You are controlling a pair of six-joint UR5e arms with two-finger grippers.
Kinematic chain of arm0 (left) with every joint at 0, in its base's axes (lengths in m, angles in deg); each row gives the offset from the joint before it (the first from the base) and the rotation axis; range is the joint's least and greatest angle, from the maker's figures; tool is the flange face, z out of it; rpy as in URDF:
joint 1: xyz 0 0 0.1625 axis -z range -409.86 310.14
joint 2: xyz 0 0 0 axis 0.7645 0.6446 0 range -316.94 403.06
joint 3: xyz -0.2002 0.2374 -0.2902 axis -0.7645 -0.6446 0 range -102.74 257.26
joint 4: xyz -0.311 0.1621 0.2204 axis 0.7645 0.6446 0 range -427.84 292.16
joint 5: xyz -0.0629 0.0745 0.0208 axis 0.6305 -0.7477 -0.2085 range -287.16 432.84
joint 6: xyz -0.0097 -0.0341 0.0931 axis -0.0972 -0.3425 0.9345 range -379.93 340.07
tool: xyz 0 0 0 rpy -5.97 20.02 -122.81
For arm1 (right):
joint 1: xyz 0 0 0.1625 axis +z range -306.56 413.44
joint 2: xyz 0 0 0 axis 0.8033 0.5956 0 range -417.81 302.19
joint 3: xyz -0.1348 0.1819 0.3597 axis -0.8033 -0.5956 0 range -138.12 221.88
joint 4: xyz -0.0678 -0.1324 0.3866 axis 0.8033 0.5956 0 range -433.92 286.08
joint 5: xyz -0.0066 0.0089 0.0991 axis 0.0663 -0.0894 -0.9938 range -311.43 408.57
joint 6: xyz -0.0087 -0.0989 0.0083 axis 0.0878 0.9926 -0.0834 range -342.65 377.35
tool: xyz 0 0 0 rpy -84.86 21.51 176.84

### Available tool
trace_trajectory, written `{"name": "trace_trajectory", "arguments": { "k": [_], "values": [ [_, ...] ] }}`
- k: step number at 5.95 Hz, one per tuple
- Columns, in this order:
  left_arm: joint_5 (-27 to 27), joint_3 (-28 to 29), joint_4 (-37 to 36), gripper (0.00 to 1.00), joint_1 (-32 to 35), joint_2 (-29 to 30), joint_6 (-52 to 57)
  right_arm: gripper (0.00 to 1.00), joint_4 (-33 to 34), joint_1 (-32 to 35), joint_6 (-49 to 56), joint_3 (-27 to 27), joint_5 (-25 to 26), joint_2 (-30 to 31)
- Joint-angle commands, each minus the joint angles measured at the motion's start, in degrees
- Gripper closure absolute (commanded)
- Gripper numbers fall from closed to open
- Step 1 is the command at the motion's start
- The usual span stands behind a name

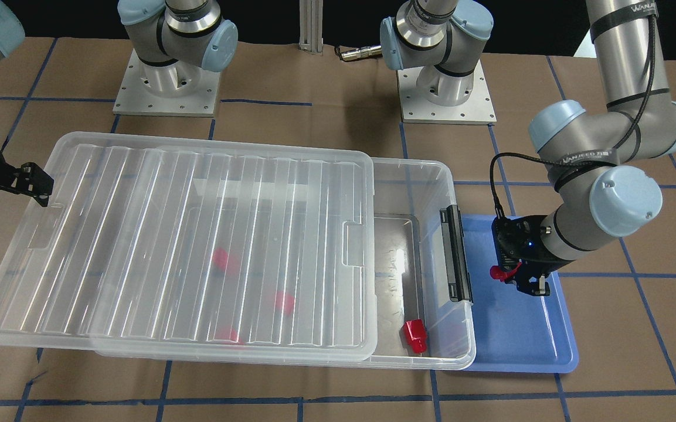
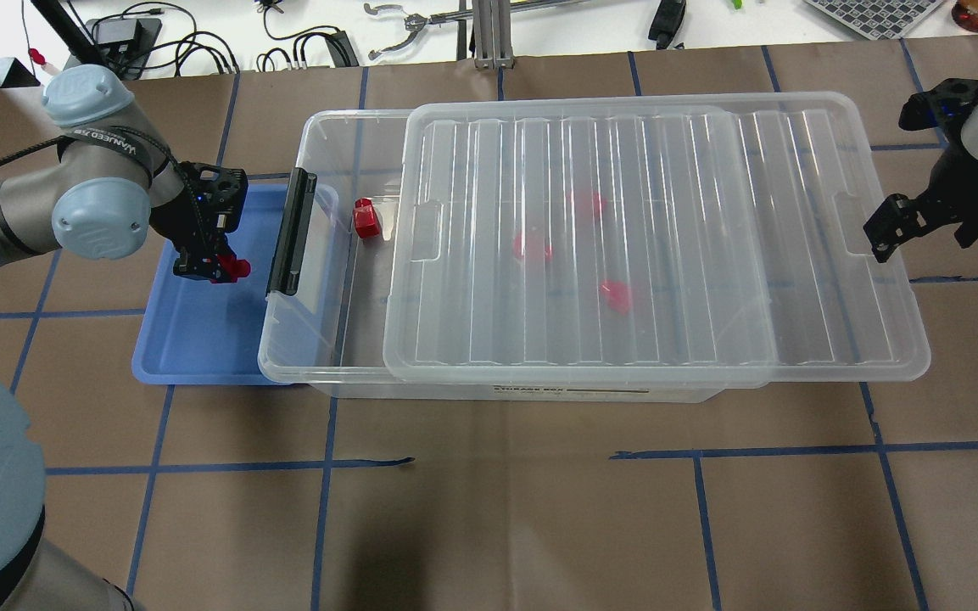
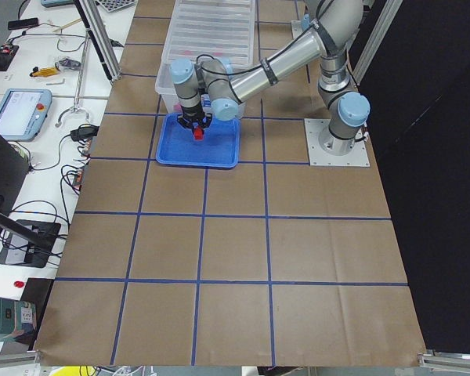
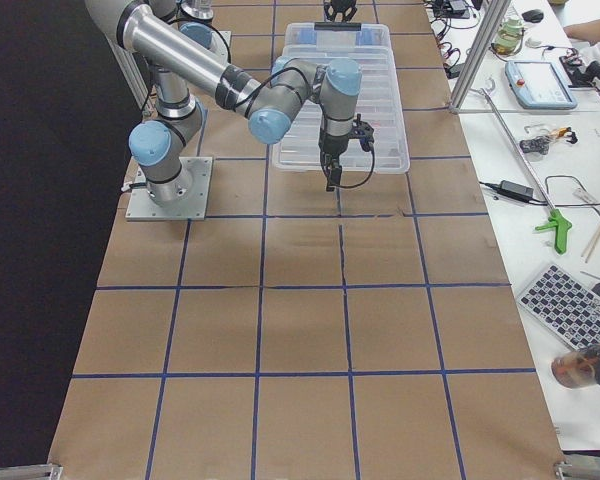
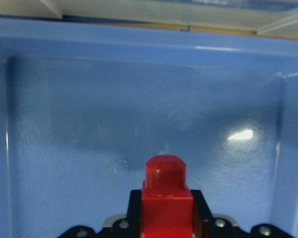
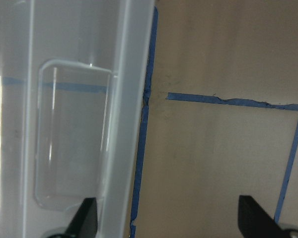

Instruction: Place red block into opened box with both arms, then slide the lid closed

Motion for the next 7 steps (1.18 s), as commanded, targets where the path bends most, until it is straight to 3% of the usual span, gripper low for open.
{"name": "trace_trajectory", "arguments": {
  "k": [1, 2, 4, 7],
  "values": [
    [0.35, 6.52, 12.32, 1.00, 3.92, -5.91, -5.00, 0.00, 1.00, -1.19, 1.80, -0.08, 0.02, -0.01],
    [0.70, 7.77, 14.98, 1.00, 6.81, -7.16, -8.51, 0.00, 1.79, -1.80, 3.11, -0.08, 0.72, -0.01],
    [3.94, 6.39, 12.48, 1.00, 13.83, -5.51, -18.43, 0.00, 1.88, -3.74, 4.44, -0.16, 0.72, -0.01],
    [4.39, -0.55, -0.69, 1.00, 18.07, -1.21, -20.40, 0.00, 1.62, -4.45, 4.27, -1.56, 0.64, 0.60]
  ]
}}
